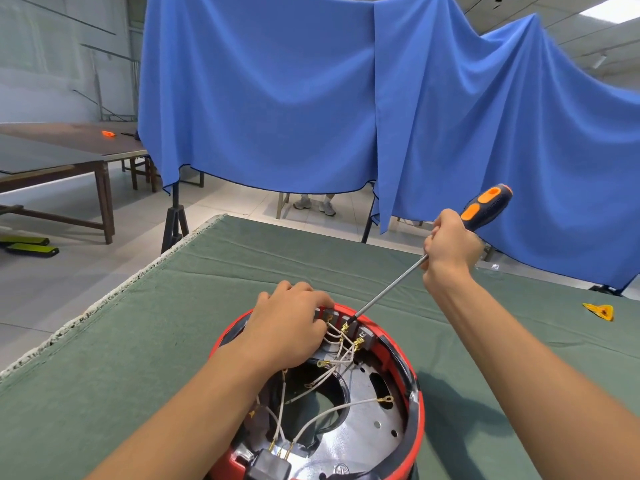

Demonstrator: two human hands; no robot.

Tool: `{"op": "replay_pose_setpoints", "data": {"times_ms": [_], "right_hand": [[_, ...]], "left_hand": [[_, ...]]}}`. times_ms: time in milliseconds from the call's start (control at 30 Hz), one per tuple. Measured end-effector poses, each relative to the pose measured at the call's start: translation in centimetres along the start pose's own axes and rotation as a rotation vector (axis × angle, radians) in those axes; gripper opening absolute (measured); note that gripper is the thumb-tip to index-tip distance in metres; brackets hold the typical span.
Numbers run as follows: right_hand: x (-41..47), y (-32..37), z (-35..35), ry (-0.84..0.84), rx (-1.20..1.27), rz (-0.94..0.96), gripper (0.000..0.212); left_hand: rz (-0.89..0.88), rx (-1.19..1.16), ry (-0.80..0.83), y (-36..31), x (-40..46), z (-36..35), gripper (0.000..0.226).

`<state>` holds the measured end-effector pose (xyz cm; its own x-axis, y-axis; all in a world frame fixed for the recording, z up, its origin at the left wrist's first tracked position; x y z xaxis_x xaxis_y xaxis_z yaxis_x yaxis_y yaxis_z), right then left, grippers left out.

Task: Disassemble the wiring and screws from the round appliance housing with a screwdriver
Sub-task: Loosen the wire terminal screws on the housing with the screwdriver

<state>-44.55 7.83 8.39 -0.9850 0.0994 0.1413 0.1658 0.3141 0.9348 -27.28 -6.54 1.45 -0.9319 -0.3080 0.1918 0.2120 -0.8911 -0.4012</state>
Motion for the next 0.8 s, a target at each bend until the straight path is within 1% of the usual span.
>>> {"op": "replay_pose_setpoints", "data": {"times_ms": [100, 233, 367, 500, 667, 800], "right_hand": [[-2.1, 2.1, -0.5, 0.104, 0.05, 0.163, 0.022], [-5.4, 4.1, -1.6, 0.244, 0.018, 0.349, 0.026], [-7.2, 5.0, -2.4, 0.334, -0.03, 0.456, 0.03], [-7.5, 5.0, -3.0, 0.374, -0.077, 0.459, 0.031], [-7.1, 5.0, -3.4, 0.364, -0.112, 0.453, 0.032], [-5.7, 4.4, -3.0, 0.3, -0.105, 0.358, 0.026]], "left_hand": [[0.002, 0.0, 0.001, 0.0, 0.0, 0.0, 0.042], [0.003, 0.003, 0.001, 0.0, -0.1, 0.0, 0.042], [0.0, 0.001, 0.006, -0.1, -0.3, 0.0, 0.043], [-0.004, 0.0, 0.008, -0.1, -0.3, 0.0, 0.042], [-0.001, -0.002, 0.006, -0.1, -0.3, 0.0, 0.042], [0.002, 0.002, 0.003, -0.1, -0.2, 0.0, 0.042]]}}
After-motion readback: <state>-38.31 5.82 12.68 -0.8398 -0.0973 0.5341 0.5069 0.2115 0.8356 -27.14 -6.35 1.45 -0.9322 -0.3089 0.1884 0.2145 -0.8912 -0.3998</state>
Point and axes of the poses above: each hand's wrist, its own x-axis towards the middle knuckle, its own z-axis out of the back of the hand, y = z × x, the point moved 6 cm from there along x, towards the middle knuckle, and after that the axes turned 3 degrees about y, right-handed, at the moved point
